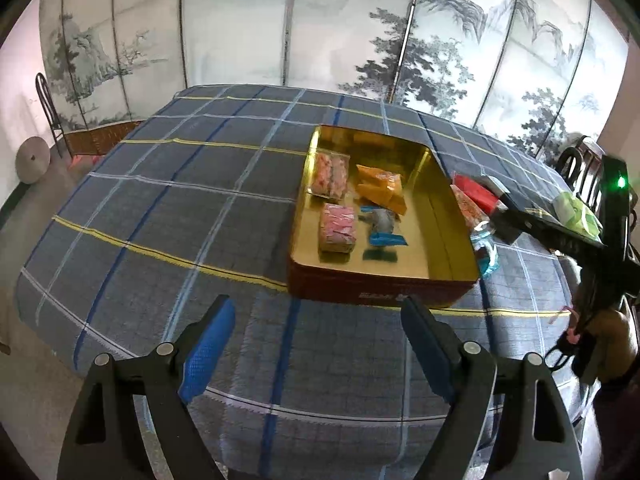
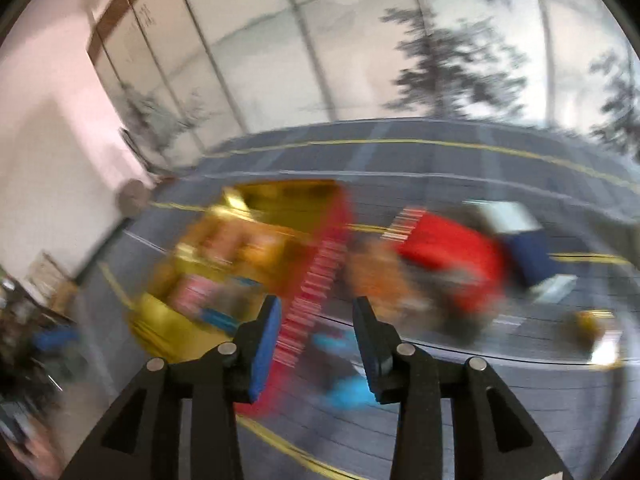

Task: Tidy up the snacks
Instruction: 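Place the clear dark candy bag into the gold tray with the right gripper, then grasp the dark seaweed bar with red label using the right gripper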

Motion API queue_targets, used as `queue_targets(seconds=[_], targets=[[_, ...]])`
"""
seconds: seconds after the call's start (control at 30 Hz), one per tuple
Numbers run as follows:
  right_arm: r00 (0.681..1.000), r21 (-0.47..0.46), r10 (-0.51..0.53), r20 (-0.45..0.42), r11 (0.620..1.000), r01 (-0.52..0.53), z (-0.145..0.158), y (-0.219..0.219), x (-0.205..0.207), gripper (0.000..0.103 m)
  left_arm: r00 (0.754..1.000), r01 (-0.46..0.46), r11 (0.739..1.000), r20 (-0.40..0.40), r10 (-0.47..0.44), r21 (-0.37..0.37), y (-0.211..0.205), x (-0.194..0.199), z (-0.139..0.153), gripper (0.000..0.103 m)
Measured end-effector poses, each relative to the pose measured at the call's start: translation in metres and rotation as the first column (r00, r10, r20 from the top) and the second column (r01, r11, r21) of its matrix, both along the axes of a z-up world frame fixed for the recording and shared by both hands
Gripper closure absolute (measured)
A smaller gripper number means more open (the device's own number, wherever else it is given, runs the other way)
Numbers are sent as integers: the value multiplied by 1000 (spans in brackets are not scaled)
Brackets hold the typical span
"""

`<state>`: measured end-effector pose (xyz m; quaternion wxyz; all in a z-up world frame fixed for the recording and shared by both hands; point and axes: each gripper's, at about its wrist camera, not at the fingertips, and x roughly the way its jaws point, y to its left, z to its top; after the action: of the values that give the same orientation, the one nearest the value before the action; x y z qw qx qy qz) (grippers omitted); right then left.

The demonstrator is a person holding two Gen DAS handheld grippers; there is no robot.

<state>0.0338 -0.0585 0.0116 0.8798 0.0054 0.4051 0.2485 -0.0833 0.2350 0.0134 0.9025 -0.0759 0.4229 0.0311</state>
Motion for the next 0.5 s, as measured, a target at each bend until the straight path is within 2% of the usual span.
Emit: queue_targets(seconds=[0.07, 0.17, 0.33, 0.43, 0.5], targets=[[1000, -96, -12, 1, 995, 13, -3, -21, 6, 65, 1000, 15, 1000, -11, -15, -7, -7, 3, -2, 21], [1000, -178, 3, -12, 984, -5, -5, -36, 24, 61, 999, 38, 999, -28, -39, -9, -16, 5, -6, 21], [998, -325, 53, -19, 944, -57, -18, -23, 49, 59, 997, 69, 997, -30, -68, 47, -29, 6, -3, 21], [995, -330, 76, -59, 940, -91, -34, -17, 65, 60, 997, 75, 996, -36, -73, 42, -30, 8, -2, 21], [993, -345, 69, -95, 933, -98, -45, -14, 70, 72, 995, 86, 996, -48, -85, 33, -34, 12, -2, 21]])
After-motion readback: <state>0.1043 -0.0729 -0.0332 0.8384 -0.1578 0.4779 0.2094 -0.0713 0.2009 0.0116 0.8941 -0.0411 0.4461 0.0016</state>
